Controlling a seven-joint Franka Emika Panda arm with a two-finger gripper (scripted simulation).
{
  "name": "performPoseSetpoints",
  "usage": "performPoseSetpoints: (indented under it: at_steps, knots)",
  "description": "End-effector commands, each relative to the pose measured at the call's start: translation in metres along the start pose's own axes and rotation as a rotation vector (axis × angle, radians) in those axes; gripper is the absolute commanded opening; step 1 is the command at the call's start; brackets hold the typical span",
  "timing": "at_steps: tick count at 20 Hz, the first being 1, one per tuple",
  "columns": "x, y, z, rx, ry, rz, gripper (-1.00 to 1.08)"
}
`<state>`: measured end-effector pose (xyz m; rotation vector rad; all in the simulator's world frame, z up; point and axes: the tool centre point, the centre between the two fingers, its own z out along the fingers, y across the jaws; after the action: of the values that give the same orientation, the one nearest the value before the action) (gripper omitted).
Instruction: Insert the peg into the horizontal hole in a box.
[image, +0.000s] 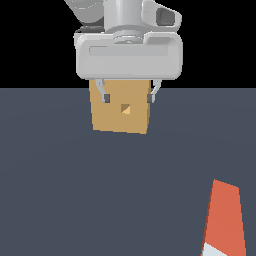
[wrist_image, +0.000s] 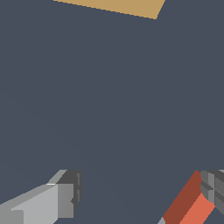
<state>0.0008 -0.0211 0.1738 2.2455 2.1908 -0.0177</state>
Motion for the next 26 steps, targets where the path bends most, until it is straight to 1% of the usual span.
performPoseSetpoints:
  at_steps: [1,7,13,18,26]
  knots:
    - [0.000,0.000,0.000,0.000,0.000,0.000,1.00]
    - [-0.009,0.006,0.005,0.000,0.000,0.026,1.00]
    - [-0.036,0.023,0.019,0.000,0.001,0.104,1.00]
    - [-0.074,0.042,0.038,-0.001,0.002,0.207,1.00]
    - [-0.155,0.067,0.075,-0.001,0.006,0.415,1.00]
